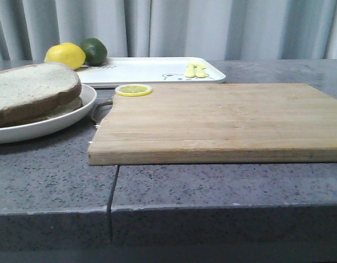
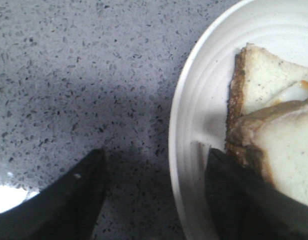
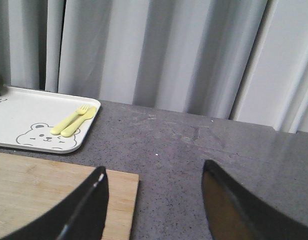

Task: Place bread and move sandwich to tray
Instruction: 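Grasp the rim of the white plate with the left gripper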

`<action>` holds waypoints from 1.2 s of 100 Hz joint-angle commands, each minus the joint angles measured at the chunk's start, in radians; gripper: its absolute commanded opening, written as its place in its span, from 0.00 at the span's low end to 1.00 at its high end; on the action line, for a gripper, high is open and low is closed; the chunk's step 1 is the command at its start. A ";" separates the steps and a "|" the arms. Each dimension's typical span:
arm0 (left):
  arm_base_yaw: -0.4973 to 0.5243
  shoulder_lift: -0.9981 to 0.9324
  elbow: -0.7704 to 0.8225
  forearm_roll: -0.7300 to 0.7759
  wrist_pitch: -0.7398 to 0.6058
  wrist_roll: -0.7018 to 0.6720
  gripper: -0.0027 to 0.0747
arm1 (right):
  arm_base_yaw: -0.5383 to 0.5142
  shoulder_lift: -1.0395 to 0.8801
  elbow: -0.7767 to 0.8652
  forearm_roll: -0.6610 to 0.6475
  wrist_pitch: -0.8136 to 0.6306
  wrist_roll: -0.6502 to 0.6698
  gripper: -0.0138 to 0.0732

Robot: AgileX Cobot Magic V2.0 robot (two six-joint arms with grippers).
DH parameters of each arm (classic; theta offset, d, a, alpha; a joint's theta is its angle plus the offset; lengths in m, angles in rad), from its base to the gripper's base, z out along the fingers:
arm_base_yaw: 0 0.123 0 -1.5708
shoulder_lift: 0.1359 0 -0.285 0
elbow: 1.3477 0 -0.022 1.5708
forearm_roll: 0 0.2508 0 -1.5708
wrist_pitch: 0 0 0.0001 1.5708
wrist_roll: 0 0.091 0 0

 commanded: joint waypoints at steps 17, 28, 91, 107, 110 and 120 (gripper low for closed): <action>0.000 -0.008 -0.019 -0.064 0.000 -0.011 0.22 | -0.006 0.002 -0.027 -0.009 -0.087 -0.001 0.65; 0.000 -0.008 -0.019 -0.110 0.009 -0.011 0.10 | -0.006 0.002 -0.027 -0.009 -0.087 -0.001 0.65; 0.000 -0.095 -0.040 -0.306 0.006 -0.011 0.01 | -0.006 0.002 -0.027 -0.009 -0.087 -0.001 0.65; 0.000 -0.139 -0.089 -0.344 0.006 -0.011 0.01 | -0.006 0.002 -0.027 -0.009 -0.087 -0.001 0.65; 0.000 -0.139 -0.103 -0.344 0.009 -0.011 0.01 | -0.006 0.002 -0.027 -0.009 -0.087 -0.001 0.65; 0.000 -0.126 -0.168 -0.348 0.011 -0.011 0.01 | -0.006 0.002 -0.027 -0.009 -0.087 -0.001 0.65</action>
